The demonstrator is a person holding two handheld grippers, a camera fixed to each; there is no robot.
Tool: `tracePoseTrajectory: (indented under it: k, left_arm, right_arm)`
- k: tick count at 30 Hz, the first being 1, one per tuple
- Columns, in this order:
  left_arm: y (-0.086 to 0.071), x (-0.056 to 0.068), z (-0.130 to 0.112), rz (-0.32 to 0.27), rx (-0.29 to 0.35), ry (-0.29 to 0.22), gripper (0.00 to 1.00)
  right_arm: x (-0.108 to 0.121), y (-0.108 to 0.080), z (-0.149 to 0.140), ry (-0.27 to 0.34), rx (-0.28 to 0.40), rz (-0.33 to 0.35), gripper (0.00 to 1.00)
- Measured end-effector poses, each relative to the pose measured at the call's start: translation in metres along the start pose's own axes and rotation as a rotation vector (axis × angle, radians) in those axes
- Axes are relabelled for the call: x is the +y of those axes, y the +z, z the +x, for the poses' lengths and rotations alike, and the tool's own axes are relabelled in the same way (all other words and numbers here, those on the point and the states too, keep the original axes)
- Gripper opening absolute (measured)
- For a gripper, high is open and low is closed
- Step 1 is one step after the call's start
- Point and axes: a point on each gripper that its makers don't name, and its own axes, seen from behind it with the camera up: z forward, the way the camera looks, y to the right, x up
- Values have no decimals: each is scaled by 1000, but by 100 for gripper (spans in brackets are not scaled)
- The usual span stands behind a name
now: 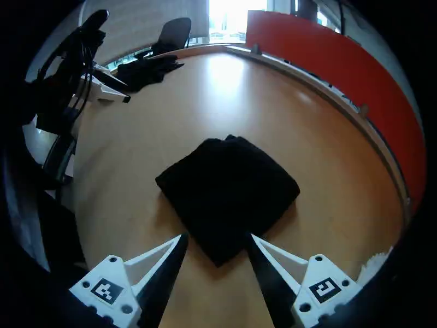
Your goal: Fold towel
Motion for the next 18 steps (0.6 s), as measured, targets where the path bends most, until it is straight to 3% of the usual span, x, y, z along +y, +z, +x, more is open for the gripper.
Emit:
tracePoseTrajectory:
  k: [18]
  left_arm:
    - [-1,1,-2,0,-1,-2,93]
  right_arm:
    - [3,-3,-32,6,-67,-12,74]
